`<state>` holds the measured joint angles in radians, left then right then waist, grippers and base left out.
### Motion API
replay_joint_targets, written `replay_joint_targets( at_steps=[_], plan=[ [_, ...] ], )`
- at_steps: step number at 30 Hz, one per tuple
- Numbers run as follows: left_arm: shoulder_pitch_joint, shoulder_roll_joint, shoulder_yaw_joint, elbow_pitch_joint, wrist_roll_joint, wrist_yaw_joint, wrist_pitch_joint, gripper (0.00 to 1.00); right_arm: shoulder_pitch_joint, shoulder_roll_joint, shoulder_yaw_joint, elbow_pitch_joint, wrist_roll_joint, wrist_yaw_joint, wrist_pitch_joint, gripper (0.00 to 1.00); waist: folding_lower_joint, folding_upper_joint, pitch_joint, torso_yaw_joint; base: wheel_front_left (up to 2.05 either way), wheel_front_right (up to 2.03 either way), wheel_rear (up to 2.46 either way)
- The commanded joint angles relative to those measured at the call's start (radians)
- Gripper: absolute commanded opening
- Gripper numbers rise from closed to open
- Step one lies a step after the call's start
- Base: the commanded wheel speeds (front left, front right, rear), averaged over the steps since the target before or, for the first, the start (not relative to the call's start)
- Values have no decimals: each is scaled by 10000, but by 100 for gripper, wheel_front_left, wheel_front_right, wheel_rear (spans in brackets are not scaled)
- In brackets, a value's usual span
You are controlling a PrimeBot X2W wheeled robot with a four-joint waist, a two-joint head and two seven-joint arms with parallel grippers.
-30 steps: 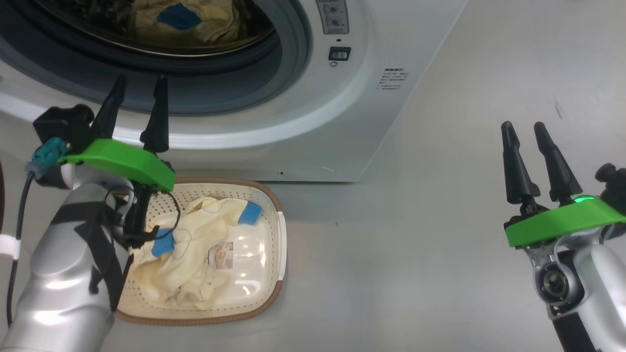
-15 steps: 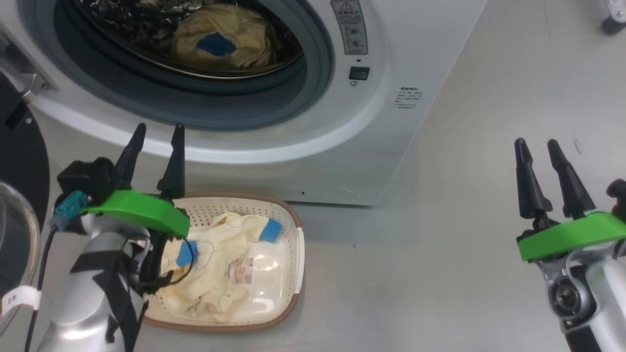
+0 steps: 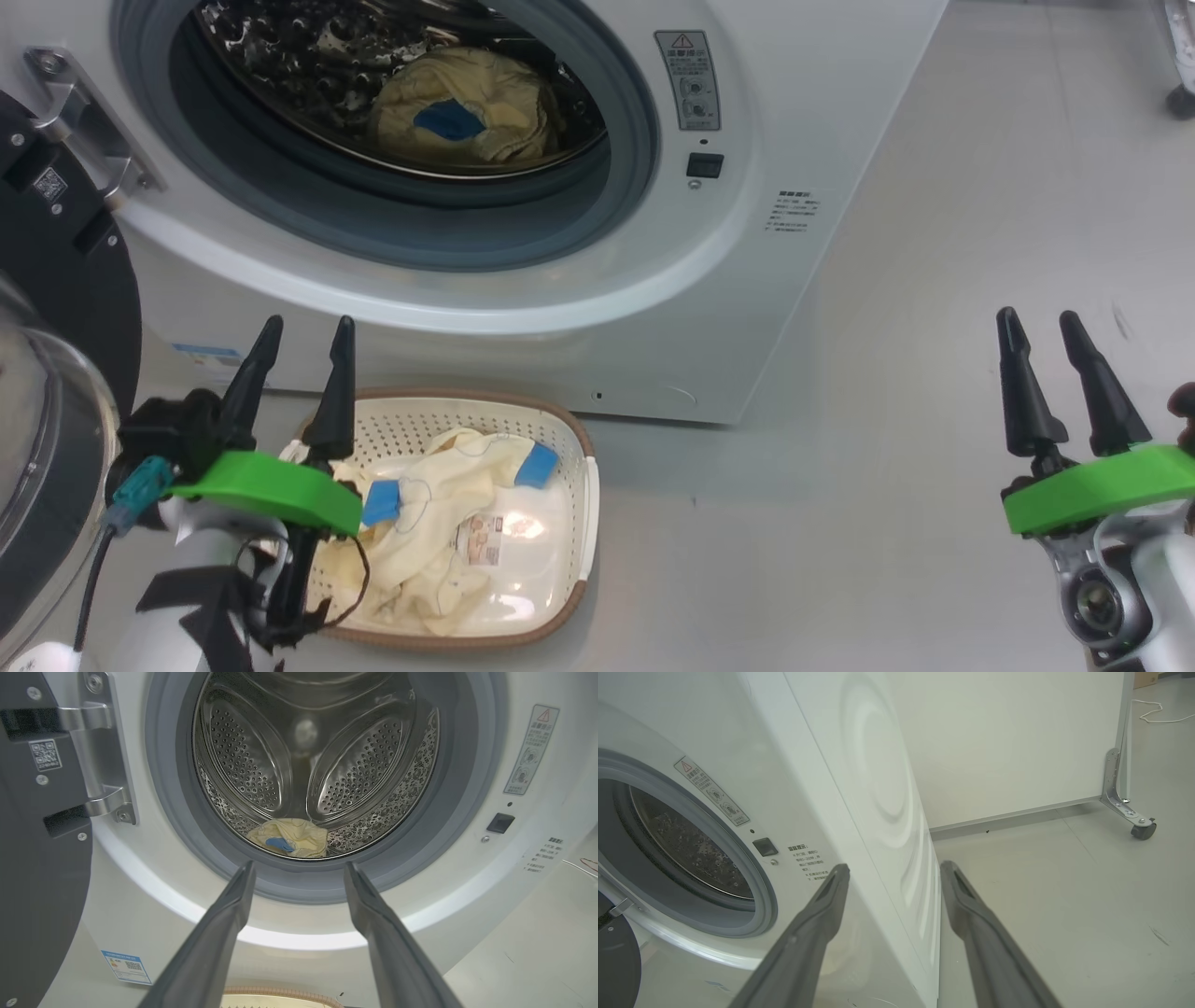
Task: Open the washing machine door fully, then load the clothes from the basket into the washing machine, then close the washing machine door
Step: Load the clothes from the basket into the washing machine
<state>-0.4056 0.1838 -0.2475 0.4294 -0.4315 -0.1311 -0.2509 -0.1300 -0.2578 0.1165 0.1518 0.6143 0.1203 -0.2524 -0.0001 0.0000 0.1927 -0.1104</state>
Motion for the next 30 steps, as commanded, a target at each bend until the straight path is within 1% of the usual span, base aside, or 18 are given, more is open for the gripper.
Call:
replay_joint_targets(
  at_steps=[1,11,16,30],
  plan=[
    [6,296,532,-494,97,4,-108,100,-25,-346,30,-292,-65,104,-94,100,1,0,-120,57,0,0,0],
    [1801,399,1272,-1674,503,4,-109,100,474,-504,-145,-366,-78,104,-94,100,1,0,-551,132,0,0,0],
    [2451,341,1517,-2144,684,4,-109,100,559,-538,-194,-385,-82,104,-94,100,1,0,-622,150,0,0,0],
    [2860,203,1691,-2299,855,4,-109,100,638,-528,-163,-418,-91,104,-94,100,1,0,-644,111,0,0,0]
  ],
)
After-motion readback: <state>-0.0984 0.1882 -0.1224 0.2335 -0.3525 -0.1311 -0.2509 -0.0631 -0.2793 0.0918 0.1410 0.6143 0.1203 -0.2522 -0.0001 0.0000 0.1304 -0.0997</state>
